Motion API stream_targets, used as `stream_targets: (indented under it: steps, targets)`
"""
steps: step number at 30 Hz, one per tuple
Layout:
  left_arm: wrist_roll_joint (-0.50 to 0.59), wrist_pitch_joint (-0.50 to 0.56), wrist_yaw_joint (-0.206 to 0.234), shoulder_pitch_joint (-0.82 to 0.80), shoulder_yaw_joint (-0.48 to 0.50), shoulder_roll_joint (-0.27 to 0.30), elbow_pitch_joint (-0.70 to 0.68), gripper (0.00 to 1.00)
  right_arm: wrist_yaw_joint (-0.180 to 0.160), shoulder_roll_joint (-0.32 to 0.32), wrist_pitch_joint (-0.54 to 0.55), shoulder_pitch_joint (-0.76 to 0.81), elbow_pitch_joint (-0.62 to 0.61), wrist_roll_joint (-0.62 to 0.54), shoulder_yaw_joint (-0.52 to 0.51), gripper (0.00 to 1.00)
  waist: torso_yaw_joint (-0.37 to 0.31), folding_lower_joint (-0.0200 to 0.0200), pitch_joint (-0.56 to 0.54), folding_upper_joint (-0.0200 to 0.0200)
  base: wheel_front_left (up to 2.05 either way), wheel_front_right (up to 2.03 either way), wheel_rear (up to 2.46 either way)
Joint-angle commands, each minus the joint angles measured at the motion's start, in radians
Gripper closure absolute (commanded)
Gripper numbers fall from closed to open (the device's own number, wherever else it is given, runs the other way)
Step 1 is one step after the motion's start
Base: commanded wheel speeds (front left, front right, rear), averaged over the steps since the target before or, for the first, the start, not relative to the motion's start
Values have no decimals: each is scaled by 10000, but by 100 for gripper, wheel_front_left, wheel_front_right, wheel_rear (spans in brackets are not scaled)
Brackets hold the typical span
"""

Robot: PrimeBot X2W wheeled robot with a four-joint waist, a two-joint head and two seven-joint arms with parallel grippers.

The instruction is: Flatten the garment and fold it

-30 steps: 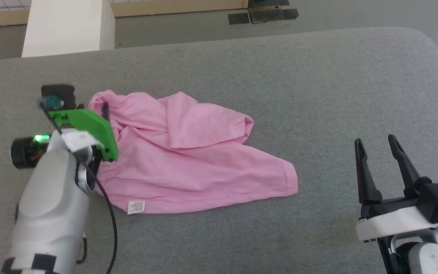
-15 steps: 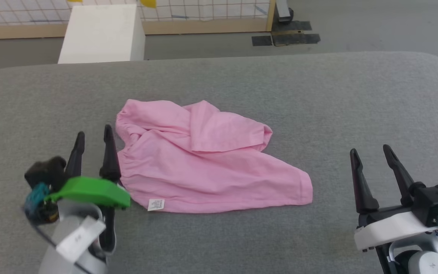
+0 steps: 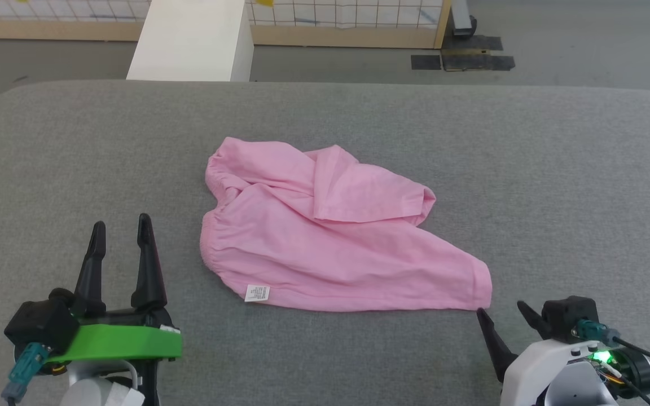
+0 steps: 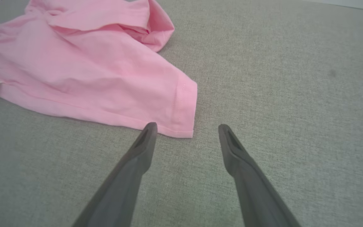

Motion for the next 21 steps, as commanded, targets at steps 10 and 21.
stream_targets:
  steps: [10, 21]
  targets:
    - [6, -44, -143, -190, -47, -116, -150, 0, -13, -12, 1258, -992, 650, 39, -137, 0, 275, 0, 503, 0, 0, 0, 0]
    - [-201, -45, -155, -326, -166, -118, -97, 0, -13, -12, 2541, -1455, 1140, -350, 75, 100, 413, 0, 655, 0, 0, 0, 0]
